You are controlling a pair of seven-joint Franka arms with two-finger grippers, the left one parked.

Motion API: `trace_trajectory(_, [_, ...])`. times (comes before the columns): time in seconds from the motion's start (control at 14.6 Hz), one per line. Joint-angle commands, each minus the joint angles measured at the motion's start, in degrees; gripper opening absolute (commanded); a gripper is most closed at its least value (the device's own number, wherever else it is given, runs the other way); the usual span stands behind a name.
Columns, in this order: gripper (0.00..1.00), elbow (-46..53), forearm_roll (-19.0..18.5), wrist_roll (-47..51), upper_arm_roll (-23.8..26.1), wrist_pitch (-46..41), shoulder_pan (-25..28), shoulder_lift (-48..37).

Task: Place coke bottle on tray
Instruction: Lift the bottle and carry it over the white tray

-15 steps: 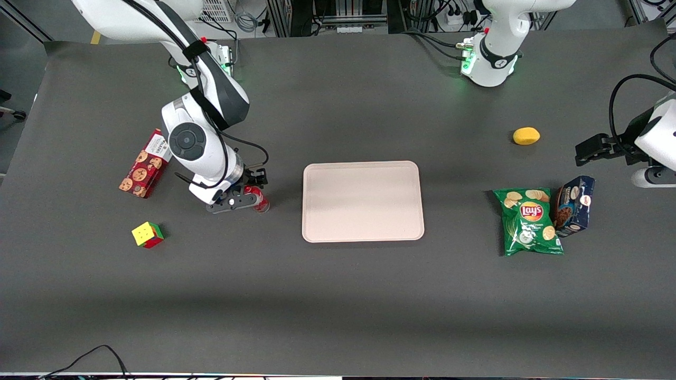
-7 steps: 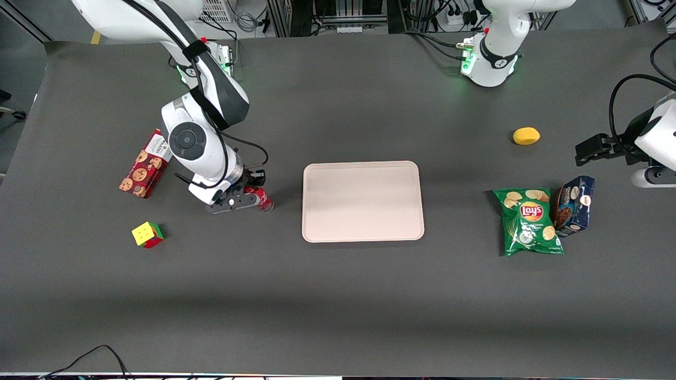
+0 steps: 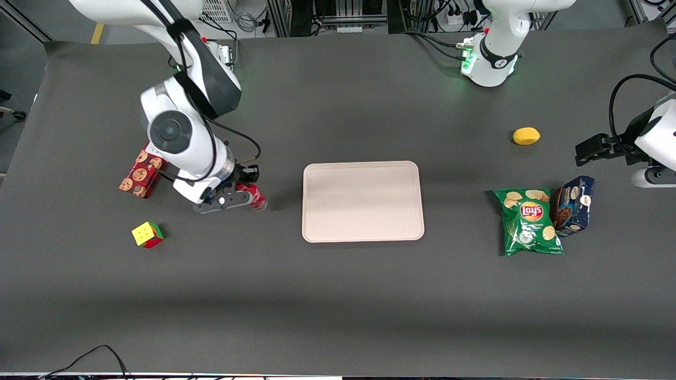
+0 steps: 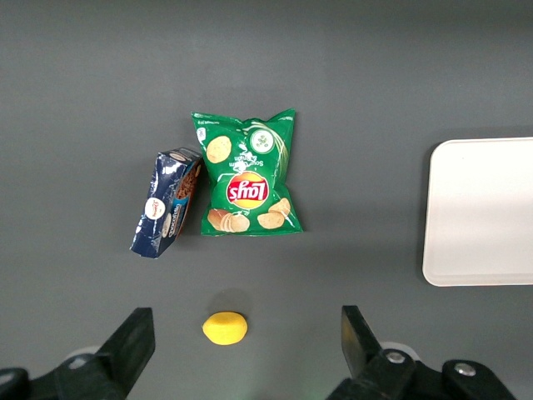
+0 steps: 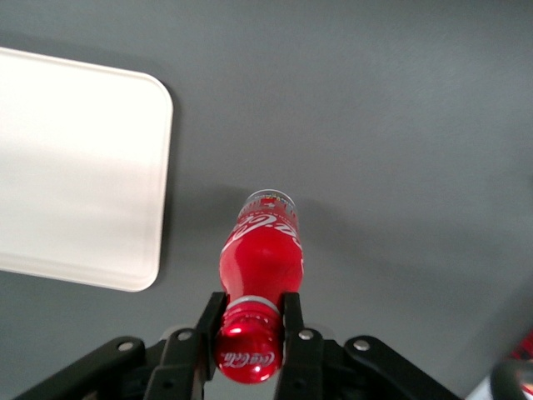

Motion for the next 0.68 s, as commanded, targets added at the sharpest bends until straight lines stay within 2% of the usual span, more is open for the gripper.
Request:
trace_trajectory(0.0, [0.00,13.2,0.4,-3.8,0.9,-15.6,0.0,-1.9])
trace_trajectory(0.21, [0.00,23.9,5.1,-4.9,1.0,-26.8,-0.3,-1.8])
trace_trajectory(0.48, [0.00,24.3,5.5,-2.5,1.9,-26.2,0.4,-1.1])
trace_trajectory(0.62, [0.00,24.2,5.3,6.8,4.9,-22.0,3.2,0.9])
